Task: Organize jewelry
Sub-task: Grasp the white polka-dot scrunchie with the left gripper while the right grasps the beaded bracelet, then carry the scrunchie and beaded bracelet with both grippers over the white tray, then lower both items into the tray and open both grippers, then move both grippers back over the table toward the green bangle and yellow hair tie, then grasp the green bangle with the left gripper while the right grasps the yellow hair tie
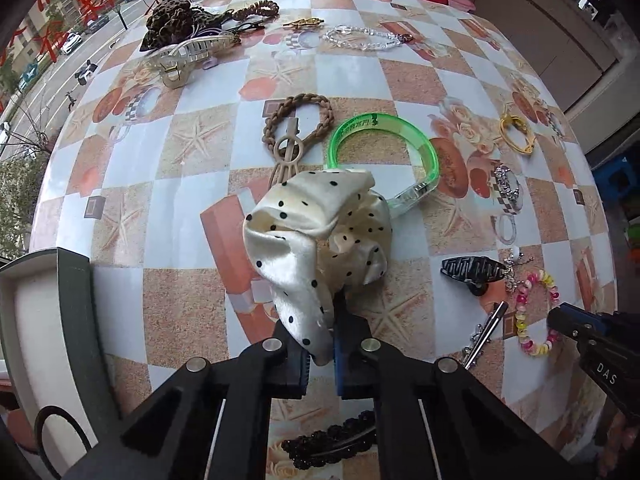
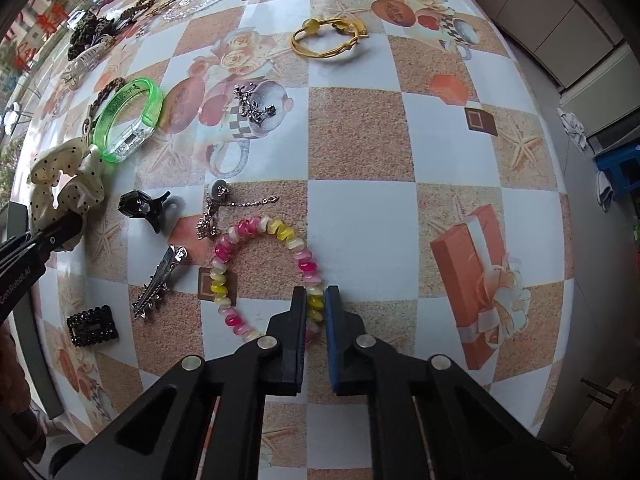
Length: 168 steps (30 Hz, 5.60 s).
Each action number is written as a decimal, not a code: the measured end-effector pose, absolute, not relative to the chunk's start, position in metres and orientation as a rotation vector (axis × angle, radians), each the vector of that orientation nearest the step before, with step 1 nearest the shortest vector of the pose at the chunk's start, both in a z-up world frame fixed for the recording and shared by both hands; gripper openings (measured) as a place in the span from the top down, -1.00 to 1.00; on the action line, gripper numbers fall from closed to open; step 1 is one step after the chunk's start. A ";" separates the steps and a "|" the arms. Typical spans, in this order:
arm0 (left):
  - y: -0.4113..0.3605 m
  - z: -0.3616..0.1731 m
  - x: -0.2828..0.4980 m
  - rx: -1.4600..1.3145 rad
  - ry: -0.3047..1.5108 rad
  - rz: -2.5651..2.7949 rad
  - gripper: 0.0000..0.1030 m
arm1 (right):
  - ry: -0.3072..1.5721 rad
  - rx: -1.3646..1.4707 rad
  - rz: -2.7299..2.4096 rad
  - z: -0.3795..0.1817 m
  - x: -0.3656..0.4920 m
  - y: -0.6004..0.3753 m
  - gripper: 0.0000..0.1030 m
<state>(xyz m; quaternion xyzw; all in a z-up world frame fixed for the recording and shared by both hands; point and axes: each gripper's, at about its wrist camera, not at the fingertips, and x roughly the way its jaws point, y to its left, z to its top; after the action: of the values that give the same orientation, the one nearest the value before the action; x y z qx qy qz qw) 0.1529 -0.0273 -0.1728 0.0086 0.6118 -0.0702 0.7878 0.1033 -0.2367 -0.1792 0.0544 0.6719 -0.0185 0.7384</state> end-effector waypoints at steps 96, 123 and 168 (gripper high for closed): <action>0.230 -0.154 -0.026 -0.048 1.379 0.294 -1.00 | 1.502 -0.111 0.521 -0.106 0.077 0.084 -0.59; 0.080 -0.102 0.109 0.012 1.375 0.037 -1.00 | 1.561 0.279 -0.065 -0.137 0.127 -0.225 -0.74; -0.056 -0.194 0.274 -0.297 1.535 0.086 0.06 | 1.438 0.108 -0.151 -0.184 0.292 -0.290 -0.07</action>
<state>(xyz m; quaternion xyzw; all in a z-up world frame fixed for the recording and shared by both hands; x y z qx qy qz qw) 0.2741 -0.0556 -0.1943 -0.1339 0.6916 0.0388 0.7087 0.2916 -0.2899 -0.1844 0.0493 0.6576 -0.0693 0.7486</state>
